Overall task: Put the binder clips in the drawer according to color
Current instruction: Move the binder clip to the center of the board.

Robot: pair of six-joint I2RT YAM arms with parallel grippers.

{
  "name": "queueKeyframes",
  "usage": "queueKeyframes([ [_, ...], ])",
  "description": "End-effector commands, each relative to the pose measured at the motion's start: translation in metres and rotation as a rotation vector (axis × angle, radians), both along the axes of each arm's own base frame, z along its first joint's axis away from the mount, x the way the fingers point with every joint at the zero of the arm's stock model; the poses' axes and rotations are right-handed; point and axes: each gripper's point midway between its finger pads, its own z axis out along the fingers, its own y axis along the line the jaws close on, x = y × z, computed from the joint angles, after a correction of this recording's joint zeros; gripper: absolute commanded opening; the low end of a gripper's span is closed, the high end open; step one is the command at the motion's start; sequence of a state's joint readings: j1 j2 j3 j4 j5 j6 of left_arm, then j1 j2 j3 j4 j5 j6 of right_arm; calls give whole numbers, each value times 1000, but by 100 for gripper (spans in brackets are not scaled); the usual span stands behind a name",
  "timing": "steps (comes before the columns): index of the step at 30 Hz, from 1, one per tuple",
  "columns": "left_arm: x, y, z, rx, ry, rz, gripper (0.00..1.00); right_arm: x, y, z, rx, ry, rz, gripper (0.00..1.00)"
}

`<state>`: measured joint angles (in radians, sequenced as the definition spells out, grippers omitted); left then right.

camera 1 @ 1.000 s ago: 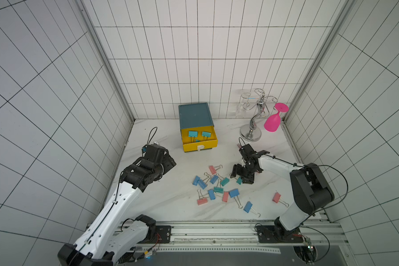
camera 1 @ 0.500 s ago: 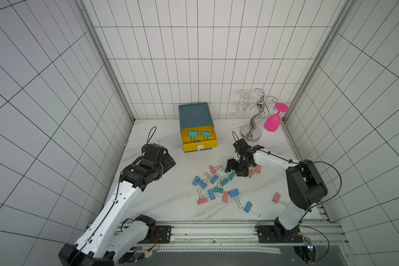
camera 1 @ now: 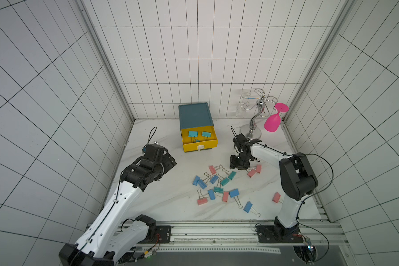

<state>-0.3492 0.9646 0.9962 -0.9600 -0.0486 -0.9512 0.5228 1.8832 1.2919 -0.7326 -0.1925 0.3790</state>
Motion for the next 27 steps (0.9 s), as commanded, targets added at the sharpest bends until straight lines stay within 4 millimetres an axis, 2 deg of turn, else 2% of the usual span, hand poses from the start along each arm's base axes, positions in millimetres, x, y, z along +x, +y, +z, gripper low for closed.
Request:
queueKeyframes([
  [1, -4, 3, 3, -14, -16, 11, 80, -7, -14, -5, -81, 43, 10, 50],
  [5, -10, 5, -3, -24, -9, 24, 80, -18, -15, -9, -88, 61, 14, 52],
  [13, -9, 0, -4, -44, -4, 14, 80, -36, -30, -19, -141, 85, -53, 38],
  [22, -12, -7, -7, -76, 24, -9, 80, -67, -43, -14, -118, 98, -106, 37],
  [24, -13, -7, -7, -79, 22, -8, 80, -75, -39, -12, -81, 100, -95, 40],
  [27, -17, -7, -7, -84, 22, -9, 80, -81, -35, -3, -39, 74, -95, 54],
])
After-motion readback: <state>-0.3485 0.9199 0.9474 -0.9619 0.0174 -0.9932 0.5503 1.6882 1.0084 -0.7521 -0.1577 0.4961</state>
